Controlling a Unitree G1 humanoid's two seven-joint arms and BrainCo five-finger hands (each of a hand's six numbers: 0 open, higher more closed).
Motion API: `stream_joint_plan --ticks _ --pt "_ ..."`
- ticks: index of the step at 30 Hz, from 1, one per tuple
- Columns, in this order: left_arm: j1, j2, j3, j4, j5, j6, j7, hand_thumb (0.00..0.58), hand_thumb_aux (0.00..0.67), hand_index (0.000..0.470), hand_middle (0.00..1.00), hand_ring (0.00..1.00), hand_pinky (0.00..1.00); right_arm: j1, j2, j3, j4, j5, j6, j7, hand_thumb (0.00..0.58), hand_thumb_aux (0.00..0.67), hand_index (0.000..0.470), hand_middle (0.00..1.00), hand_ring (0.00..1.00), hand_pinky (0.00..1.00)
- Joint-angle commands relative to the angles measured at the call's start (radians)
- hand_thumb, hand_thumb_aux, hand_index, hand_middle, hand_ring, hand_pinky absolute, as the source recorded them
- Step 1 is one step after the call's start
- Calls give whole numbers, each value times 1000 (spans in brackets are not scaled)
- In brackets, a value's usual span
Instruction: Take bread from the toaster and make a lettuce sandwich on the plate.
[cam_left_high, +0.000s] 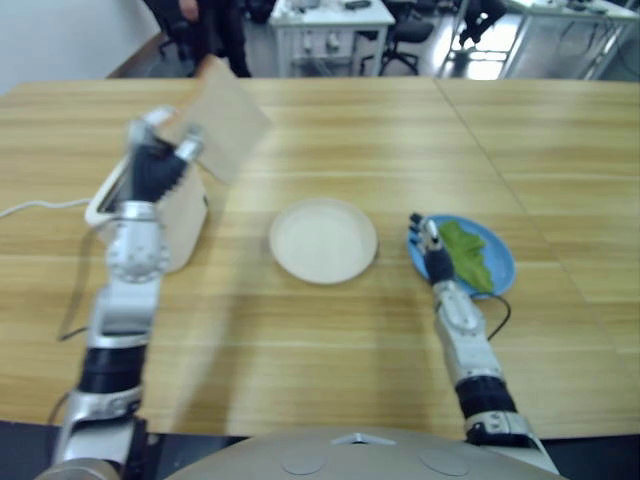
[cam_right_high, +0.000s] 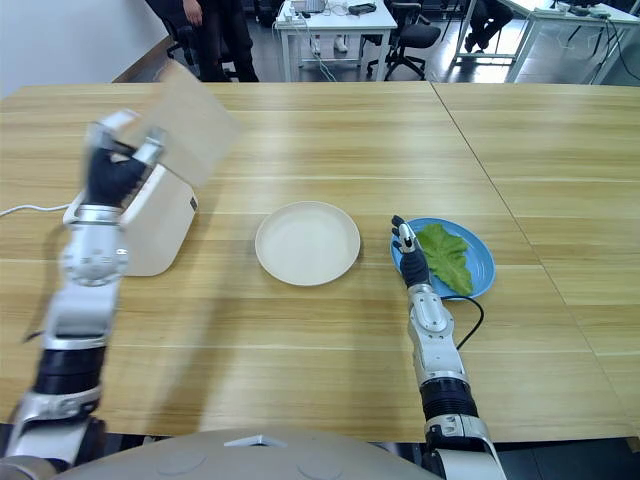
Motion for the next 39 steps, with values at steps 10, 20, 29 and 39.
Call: stream_joint_plan --ticks 10,20,29,39 --pt "-208 -112 -199 718 54 -87 -145 580 670 460 1000 1000 1000 15 -10 -4 -2 -3 16 -4 0 0 0 0 0 0" --pt "-251 -64 -339 851 227 -131 -182 0 0 0 0 0 0 19 -8 -4 -17 -1 18 -3 0 0 0 0 0 0" --pt "-127 94 -318 460 438 -16 -34 0 0 0 0 0 0 18 -9 -4 -37 -1 25 0 0 0 0 0 0 0" --pt "133 194 -90 -137 604 58 140 0 0 0 0 0 0 43 -67 29 -264 -129 -12 -38 0 0 0 0 0 0"
